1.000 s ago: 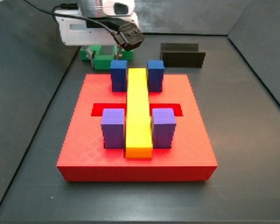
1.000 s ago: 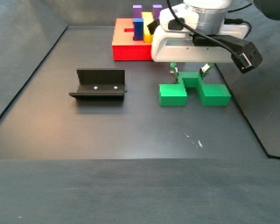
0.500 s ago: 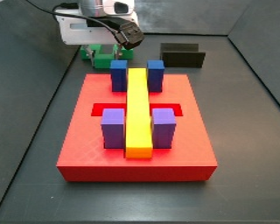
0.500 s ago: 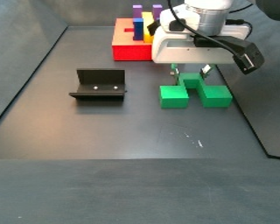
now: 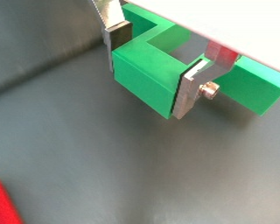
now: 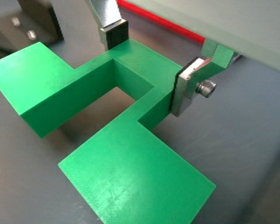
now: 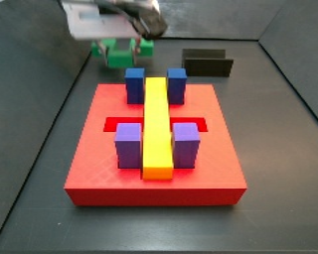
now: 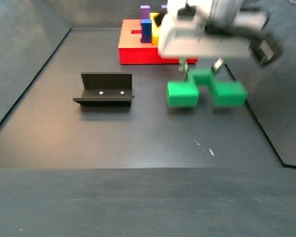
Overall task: Pick up the green object. Move up. Place the green object on the fixture. Regrasp the green object. Move to above the board. Insert the green object.
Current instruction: Move up, then place the green object on the fixture.
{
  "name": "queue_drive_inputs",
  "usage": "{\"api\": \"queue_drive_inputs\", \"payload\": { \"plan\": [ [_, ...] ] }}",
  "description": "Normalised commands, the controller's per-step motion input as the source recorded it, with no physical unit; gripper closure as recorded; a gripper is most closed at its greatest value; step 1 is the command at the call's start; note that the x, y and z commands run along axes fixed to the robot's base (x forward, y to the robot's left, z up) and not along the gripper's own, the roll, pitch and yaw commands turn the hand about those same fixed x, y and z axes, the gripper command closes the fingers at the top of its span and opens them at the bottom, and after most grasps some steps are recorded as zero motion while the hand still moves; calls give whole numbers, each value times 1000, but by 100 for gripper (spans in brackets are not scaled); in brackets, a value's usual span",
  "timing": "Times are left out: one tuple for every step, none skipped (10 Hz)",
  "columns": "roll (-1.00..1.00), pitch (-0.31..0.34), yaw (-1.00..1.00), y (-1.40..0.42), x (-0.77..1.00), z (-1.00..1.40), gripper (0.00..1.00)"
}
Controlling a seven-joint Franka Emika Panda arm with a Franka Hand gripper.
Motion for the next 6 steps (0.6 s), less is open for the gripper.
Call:
{"api": "queue_drive_inputs", "payload": {
  "plan": [
    [-13, -16, -20, -1, -33, 290, 100],
    [6, 0, 0, 0, 0, -60, 100],
    [-129, 3, -137, 0, 163, 43, 100],
    [-111, 231, -294, 0, 534, 343, 100],
    [-329, 31, -266, 0, 946, 366, 100],
    [-449, 46, -291, 0, 923, 477, 100]
  ]
}}
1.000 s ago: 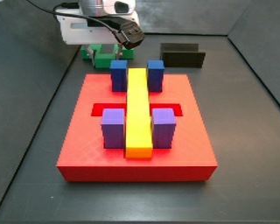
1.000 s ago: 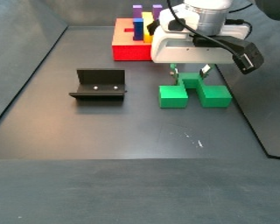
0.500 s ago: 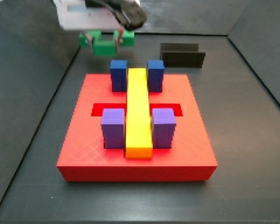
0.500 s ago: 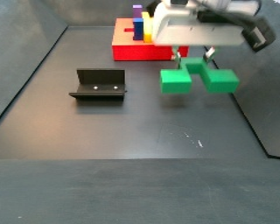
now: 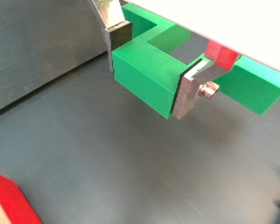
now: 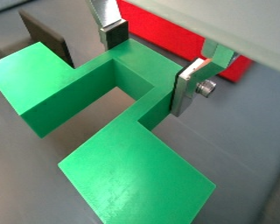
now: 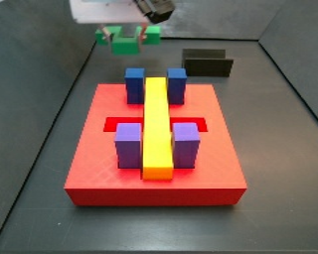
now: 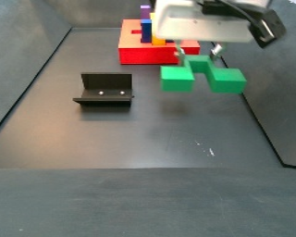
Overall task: Pick up the green object. Move up. Place the green object on the fixture. Regrasp the green object. Move to above the board. Insert the green object.
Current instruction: Place the green object on the fixture.
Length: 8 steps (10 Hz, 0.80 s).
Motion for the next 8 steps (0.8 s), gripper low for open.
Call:
{"api": "queue_drive_inputs", "payload": {
  "plan": [
    [-431, 71, -249, 0, 966, 480, 100],
    [-340, 97, -129, 0, 1000, 429, 100],
    [-243, 106, -40, -66, 1000, 337, 100],
    [-191, 94, -20, -71, 1000, 249, 100],
    [-114, 37, -6, -100, 1000, 77, 100],
    [-94, 0, -17, -103, 1000, 11, 100],
    [-80, 0, -17, -106, 1000, 0, 100],
    [-69, 0, 0, -134, 1000, 0, 100]
  ]
}}
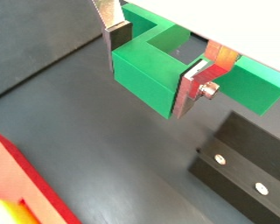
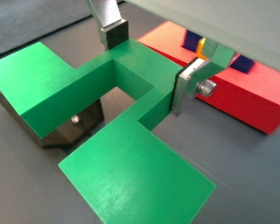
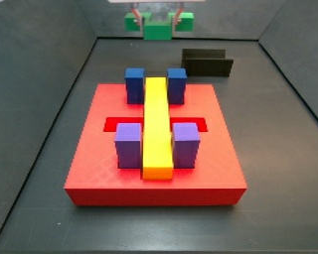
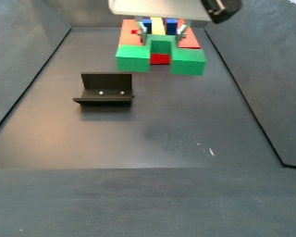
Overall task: Pick up the green object. Move up. Place the green object on the fixture. Regrasp the green object. Move to above the board. Insert the green object.
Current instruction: Place the green object on the fixture.
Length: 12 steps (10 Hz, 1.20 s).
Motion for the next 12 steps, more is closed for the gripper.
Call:
{"api": "queue_drive_inputs", "payload": {
  "plan": [
    [-223, 11, -43, -140, 1000, 77, 100],
    [-246, 20, -49, -146, 1000, 109, 100],
    [-209, 14, -20, -111, 1000, 74, 100],
    [-200, 3, -17, -91, 1000, 54, 100],
    [-214, 0, -60, -40, 1000, 37, 100],
    [-166, 134, -46, 0, 1000, 3, 100],
    [-171, 283, -40, 0, 1000, 37, 100],
    [-291, 340, -43, 0, 1000, 206, 100],
    [-431, 469, -57, -40, 903, 386, 100],
    [-543, 540, -100, -37, 811, 474, 100],
    [-797, 409, -123, -140, 851, 463, 100],
    [-871, 326, -114, -160, 869, 314, 100]
  ]
}}
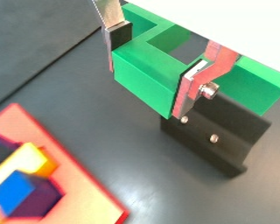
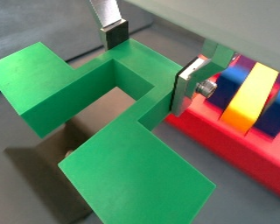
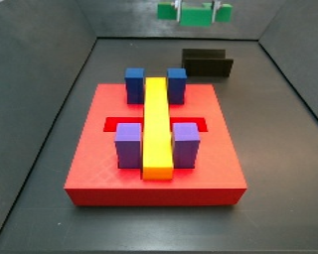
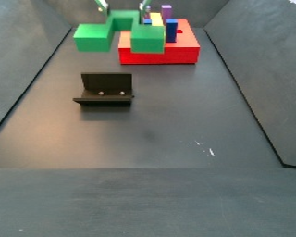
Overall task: Pick up the green object. Move up. Place the green object on the fixture. Regrasp the green object. Move to above the board. Insert the green object.
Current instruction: Place the green object on the fixture.
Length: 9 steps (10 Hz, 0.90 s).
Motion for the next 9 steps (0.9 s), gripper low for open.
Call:
{"api": "queue_drive_inputs", "payload": {
  "plan": [
    [-1000, 183, -57, -46, 794, 100, 100],
    [-1000, 23, 0, 0, 723, 0, 100],
    [-1000, 0, 0, 54, 734, 0, 100],
    [-917, -180, 0, 137, 746, -97, 100],
    [-891, -203, 0, 174, 731, -131, 100],
    [-869, -157, 0, 306, 709, -206, 100],
    [-494, 103, 257, 86, 577, -154, 100],
    [-317, 160, 309, 174, 514, -469, 100],
    [-171, 326, 334, 109, 420, -397, 100]
  ]
}}
